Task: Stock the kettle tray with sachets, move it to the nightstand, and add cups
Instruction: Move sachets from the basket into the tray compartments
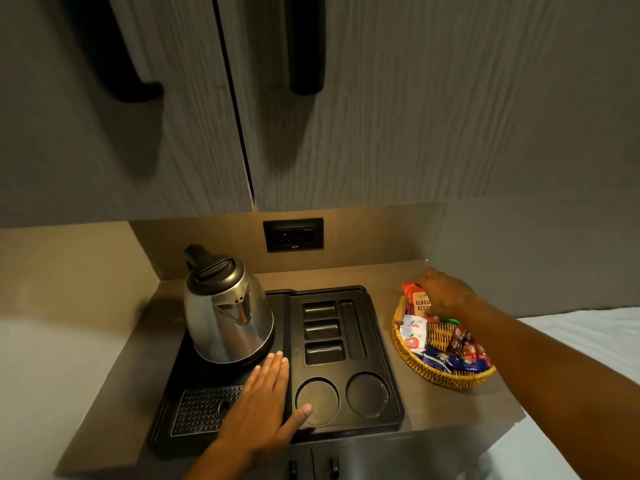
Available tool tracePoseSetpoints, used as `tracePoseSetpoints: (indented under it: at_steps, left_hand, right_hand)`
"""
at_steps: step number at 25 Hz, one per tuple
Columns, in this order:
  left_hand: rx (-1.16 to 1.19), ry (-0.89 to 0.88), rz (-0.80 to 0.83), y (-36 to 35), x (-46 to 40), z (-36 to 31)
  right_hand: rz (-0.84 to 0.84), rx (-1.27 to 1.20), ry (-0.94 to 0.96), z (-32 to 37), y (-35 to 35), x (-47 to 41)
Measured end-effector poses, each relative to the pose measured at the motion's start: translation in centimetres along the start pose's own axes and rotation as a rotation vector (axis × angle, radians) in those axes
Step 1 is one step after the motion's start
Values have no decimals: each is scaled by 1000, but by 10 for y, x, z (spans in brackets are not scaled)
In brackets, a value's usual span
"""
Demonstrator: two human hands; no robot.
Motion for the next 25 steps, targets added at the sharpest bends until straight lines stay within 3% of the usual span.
tracePoseSetpoints:
  at_steps: [4, 8, 14, 18, 22, 25]
  left_hand:
    - [9, 14, -1, 0, 1, 1]
    - [15, 10, -9, 0, 2, 0]
    - [9, 18, 0, 4, 3, 0]
    - [8, 17, -16, 6, 3, -1]
    - [15, 25, -21, 6, 3, 0]
    - [34, 22, -28, 6, 4, -1]
  right_hand:
    - [-8, -81, 7, -7, 6, 4]
    - [114, -269, 6, -11, 17, 12]
    - [145, -365, 96, -1, 74, 13]
    - [170, -455, 202, 72, 93, -7]
    - [248, -558, 266, 165, 38, -35]
    - [264, -570, 218, 193, -2, -56]
Point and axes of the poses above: each hand's wrist, its own x-axis away from the middle knuckle, its own y-axis out of the back of the hand, z = x × y, the point moved 7 cm from there along -x, towards the middle knuckle, and after that the axes turned 12 degrees about -x, right-handed, at the moved point
